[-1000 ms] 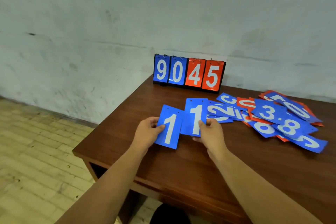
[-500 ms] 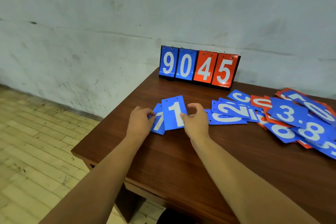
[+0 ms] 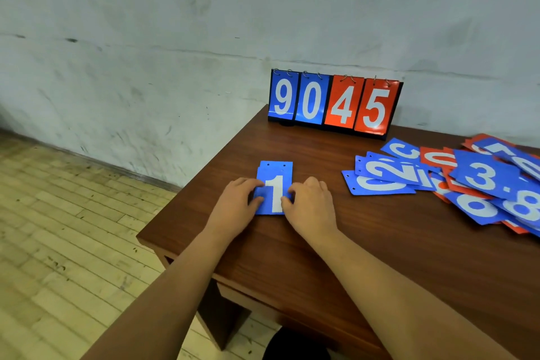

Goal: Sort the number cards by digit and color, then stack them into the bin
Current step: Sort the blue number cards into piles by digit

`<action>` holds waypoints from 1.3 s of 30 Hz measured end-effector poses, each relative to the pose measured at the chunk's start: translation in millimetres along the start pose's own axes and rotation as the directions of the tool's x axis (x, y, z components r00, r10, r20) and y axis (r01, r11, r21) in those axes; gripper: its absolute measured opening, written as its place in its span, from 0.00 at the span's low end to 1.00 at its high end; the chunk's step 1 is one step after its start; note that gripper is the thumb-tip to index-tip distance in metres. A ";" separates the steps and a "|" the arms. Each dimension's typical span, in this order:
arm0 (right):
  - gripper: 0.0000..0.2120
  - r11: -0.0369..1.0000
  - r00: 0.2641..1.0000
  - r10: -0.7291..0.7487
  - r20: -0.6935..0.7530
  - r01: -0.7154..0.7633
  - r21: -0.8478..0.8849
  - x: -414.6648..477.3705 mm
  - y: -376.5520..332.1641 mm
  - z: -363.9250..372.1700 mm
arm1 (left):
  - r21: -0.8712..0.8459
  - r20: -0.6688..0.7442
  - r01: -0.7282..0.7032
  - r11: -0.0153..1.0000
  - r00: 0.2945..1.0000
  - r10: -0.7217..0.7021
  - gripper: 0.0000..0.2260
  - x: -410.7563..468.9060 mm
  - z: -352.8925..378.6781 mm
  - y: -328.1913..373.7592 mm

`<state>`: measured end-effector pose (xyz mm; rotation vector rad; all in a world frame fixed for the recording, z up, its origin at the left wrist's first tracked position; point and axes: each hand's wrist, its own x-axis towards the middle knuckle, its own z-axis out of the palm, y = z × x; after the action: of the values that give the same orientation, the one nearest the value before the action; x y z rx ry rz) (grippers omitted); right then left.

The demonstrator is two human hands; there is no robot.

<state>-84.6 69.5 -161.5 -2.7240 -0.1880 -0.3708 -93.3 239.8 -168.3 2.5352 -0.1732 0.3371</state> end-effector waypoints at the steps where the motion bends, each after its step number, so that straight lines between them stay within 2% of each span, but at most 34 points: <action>1: 0.13 1.000 1.000 -0.019 0.015 0.019 0.008 -1.2 2.2 -0.4 | 0.008 -0.010 0.001 1.000 1.000 -0.001 0.14 2.3 0.1 0.9; 5: 0.15 0.991 0.999 -0.036 -0.010 0.037 0.126 -1.2 24.7 -20.3 | 0.082 -0.043 0.033 0.996 0.999 -0.030 0.13 12.9 0.0 10.2; 8: 0.17 0.994 1.000 0.019 0.021 -0.021 0.107 7.4 67.6 -50.2 | 0.071 -0.089 -0.038 0.997 0.995 0.044 0.11 24.2 4.3 35.0; 11: 0.19 0.992 0.991 0.120 0.067 -0.122 0.025 14.8 121.3 -76.2 | -0.007 -0.002 -0.132 0.991 0.991 0.132 0.10 38.4 21.3 75.1; 14: 0.24 0.981 0.980 0.186 0.070 -0.182 -0.061 18.3 165.5 -88.7 | -0.039 0.090 -0.164 0.986 0.982 0.167 0.10 56.1 53.4 115.4; 18: 0.31 0.971 0.956 0.198 0.215 -0.162 -0.175 22.8 198.8 -91.0 | -0.001 0.212 -0.136 0.991 0.968 0.133 0.21 72.5 97.4 148.0; 20: 0.28 0.977 0.965 0.165 0.202 -0.133 -0.165 23.8 206.5 -88.7 | 0.061 0.238 -0.139 0.988 0.964 0.121 0.23 73.9 113.0 152.3; 22: 0.24 0.970 0.984 0.093 0.151 -0.055 -0.238 22.9 208.0 -87.1 | 0.074 0.198 -0.152 0.986 0.971 0.135 0.20 72.0 123.2 147.4; 25: 0.17 0.918 0.990 -0.067 0.123 0.110 -0.382 19.2 208.5 -85.9 | -0.014 0.118 -0.163 0.987 0.979 0.164 0.16 68.0 129.1 139.3; 27: 0.14 0.875 0.979 -0.197 0.051 0.199 -0.442 15.0 205.3 -87.3 | -0.093 0.031 -0.145 0.985 0.989 0.148 0.15 64.6 123.4 143.4; 29: 0.08 0.903 0.954 -0.267 -0.133 0.200 -0.381 10.4 197.9 -89.8 | -0.239 0.003 -0.064 0.969 0.998 0.067 0.18 61.1 111.5 156.1; 30: 0.06 0.926 0.931 -0.288 -0.222 0.213 -0.311 7.9 191.2 -91.9 | -0.358 0.047 0.000 0.934 0.999 0.018 0.19 60.2 106.1 161.4; 31: 0.05 0.935 0.917 -0.309 -0.253 0.245 -0.255 6.1 184.5 -92.9 | -0.492 0.105 0.076 0.867 0.994 -0.027 0.19 59.6 101.5 166.1; 33: 0.07 0.926 0.909 -0.369 -0.193 0.342 -0.160 3.5 172.7 -94.1 | -0.716 0.190 0.200 0.669 0.978 -0.090 0.15 58.1 98.4 168.8; 34: 0.09 0.929 0.918 -0.369 -0.147 0.361 -0.082 2.6 169.0 -94.5 | -0.781 0.186 0.223 0.583 0.975 -0.123 0.12 57.0 98.2 168.0; 35: 0.11 0.941 0.937 -0.332 -0.105 0.336 0.027 1.9 166.7 -95.0 | -0.800 0.164 0.227 0.556 0.973 -0.161 0.11 56.4 97.1 165.9; 37: 0.13 0.955 0.985 -0.151 -0.084 0.167 0.245 5.6 169.0 -96.7 | -0.743 0.120 0.245 0.623 0.964 -0.236 0.10 54.8 90.8 158.4; 39: 0.15 0.964 0.994 0.056 -0.094 -0.029 0.264 15.3 181.2 -98.8 | -0.664 0.079 0.274 0.696 0.951 -0.299 0.10 54.9 86.6 145.5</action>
<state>-60.0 -134.0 -133.4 -2.4382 -0.1392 -0.4374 -51.5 68.2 -146.7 1.7886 0.1099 0.1494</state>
